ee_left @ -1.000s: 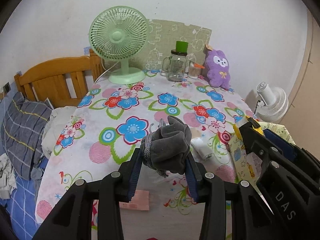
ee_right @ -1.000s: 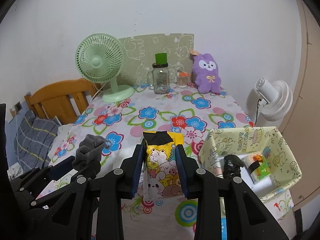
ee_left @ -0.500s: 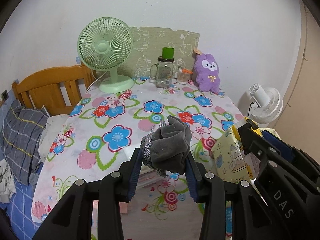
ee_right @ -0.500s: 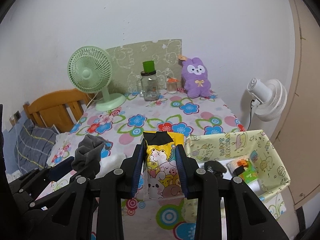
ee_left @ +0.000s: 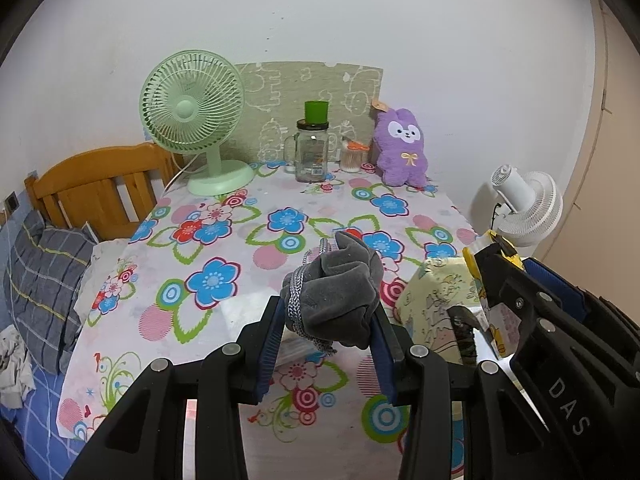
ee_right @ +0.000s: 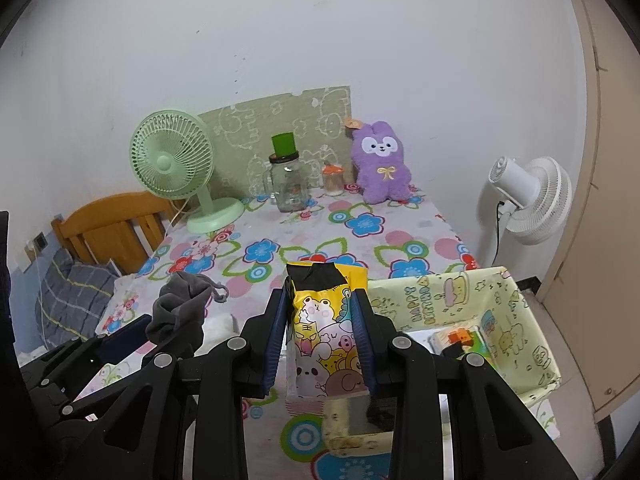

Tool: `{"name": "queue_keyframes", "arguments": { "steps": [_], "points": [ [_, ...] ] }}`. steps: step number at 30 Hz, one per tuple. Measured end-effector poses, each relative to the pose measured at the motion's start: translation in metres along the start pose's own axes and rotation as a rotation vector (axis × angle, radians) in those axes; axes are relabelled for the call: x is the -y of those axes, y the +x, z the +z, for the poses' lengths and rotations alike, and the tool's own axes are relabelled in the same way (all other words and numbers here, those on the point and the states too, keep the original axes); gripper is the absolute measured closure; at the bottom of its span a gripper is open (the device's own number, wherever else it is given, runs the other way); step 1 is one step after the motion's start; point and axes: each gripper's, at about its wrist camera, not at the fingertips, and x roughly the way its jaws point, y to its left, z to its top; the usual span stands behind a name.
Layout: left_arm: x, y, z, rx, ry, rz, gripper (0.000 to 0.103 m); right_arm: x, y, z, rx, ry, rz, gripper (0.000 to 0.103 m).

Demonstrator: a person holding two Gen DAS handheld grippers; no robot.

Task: Organize soft objects
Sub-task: 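Carry the grey sock and yellow tissue pack over the patterned box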

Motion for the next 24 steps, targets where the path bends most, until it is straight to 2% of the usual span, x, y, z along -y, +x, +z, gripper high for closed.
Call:
{"name": "queue_keyframes", "arguments": {
  "steps": [24],
  "points": [
    [0.069,0.017,-0.003,-0.001,0.085,-0.086,0.061,0.067,-0.005,-0.003,0.016,0.042,-0.086,0.067]
  ]
}}
